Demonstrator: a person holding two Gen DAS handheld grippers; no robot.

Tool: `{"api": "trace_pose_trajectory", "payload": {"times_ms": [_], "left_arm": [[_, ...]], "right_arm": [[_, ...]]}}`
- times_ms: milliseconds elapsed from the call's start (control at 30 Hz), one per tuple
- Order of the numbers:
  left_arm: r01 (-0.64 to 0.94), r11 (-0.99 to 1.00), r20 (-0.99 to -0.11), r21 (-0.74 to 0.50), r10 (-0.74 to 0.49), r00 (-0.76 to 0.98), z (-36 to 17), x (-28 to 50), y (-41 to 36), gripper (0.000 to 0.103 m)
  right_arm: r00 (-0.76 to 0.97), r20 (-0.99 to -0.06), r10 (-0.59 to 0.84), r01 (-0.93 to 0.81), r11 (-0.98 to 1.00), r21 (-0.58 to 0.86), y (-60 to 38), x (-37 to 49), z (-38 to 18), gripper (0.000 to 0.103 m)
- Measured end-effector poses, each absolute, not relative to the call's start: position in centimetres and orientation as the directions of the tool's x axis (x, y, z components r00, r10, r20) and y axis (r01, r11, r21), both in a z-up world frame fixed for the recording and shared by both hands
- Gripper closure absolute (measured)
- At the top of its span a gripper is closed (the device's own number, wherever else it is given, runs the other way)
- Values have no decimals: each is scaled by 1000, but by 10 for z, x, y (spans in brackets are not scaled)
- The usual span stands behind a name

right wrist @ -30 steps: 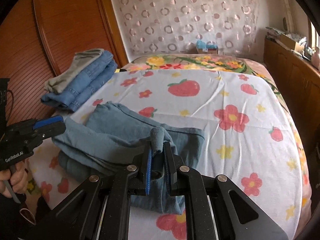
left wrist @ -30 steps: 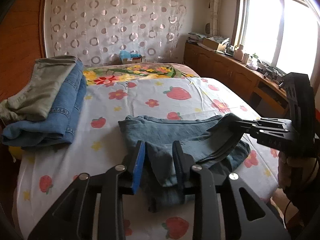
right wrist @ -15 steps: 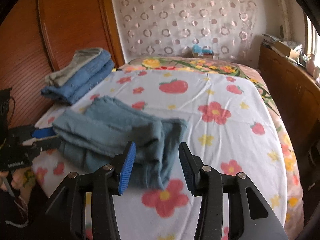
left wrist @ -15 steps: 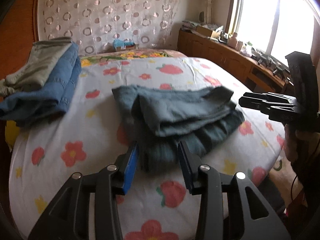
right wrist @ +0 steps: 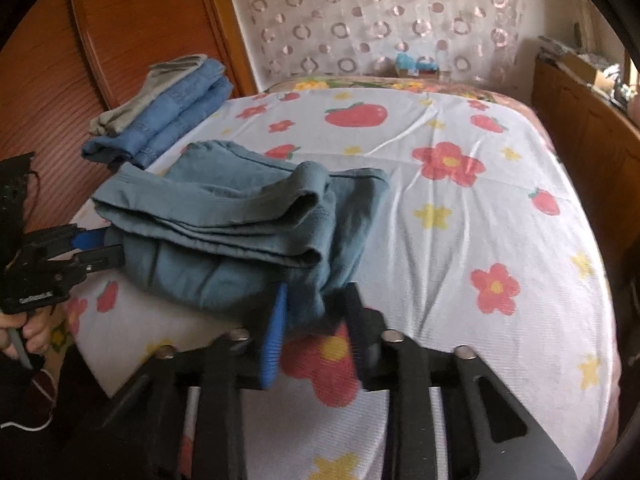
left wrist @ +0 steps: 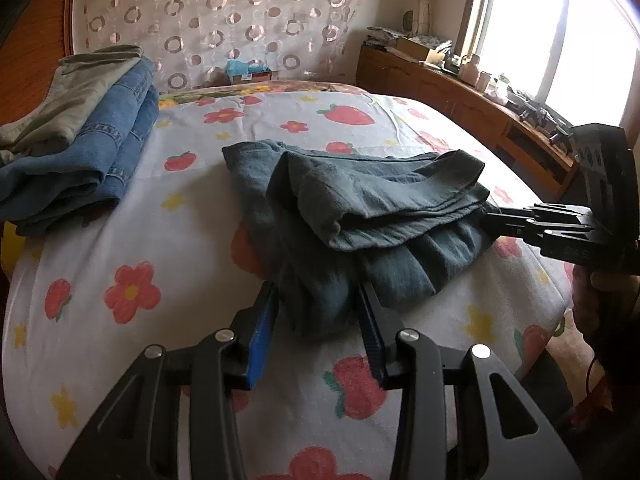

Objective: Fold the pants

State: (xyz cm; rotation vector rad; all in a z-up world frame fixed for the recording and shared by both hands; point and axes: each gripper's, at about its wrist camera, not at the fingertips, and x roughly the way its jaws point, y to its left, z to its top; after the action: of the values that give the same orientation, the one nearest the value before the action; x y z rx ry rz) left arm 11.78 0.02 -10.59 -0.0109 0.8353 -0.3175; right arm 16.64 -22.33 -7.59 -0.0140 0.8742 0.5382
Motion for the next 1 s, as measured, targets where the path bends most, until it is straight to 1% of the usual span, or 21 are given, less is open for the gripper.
{"api": "trace_pose_trajectory", "payload": {"times_ms": [67, 133, 367, 600, 733, 800, 867, 967, 1000], "left_arm": [[280, 950, -723, -137, -289, 627, -106, 118, 1, 82], [279, 950, -718, -139, -291, 632, -105, 117, 1, 89], [292, 945, -683, -145, -309, 662, -88, 101, -2, 94], [337, 929, -659, -150, -348, 667, -68, 74, -8, 95], [339, 930, -668, -144, -344, 660, -66, 63, -11, 93], [337, 930, -674, -147, -344, 654, -69, 62, -11, 90], [343, 928, -677, -144, -345, 650, -71, 61, -12, 82], [334, 932, -680, -141, -336, 652, -74, 62, -9, 77], [330, 934, -683, -139, -332, 651, -75, 63, -9, 77]], "right_arm": [[518, -719, 463, -462, 859, 219, -225, 166, -75, 94], [525, -707, 474, -466, 855, 227, -227, 164, -72, 96], [555, -672, 490, -482, 848, 221, -227, 151, -54, 96], [570, -656, 495, -492, 845, 211, -236, 131, -40, 96], [560, -659, 501, -497, 840, 216, -243, 116, -39, 96], [555, -666, 499, -497, 841, 216, -242, 112, -42, 96], [551, -672, 495, -500, 840, 210, -241, 110, -45, 96], [553, -684, 475, -491, 849, 192, -238, 110, -49, 90], [553, -688, 470, -491, 851, 187, -237, 110, -50, 85]]}}
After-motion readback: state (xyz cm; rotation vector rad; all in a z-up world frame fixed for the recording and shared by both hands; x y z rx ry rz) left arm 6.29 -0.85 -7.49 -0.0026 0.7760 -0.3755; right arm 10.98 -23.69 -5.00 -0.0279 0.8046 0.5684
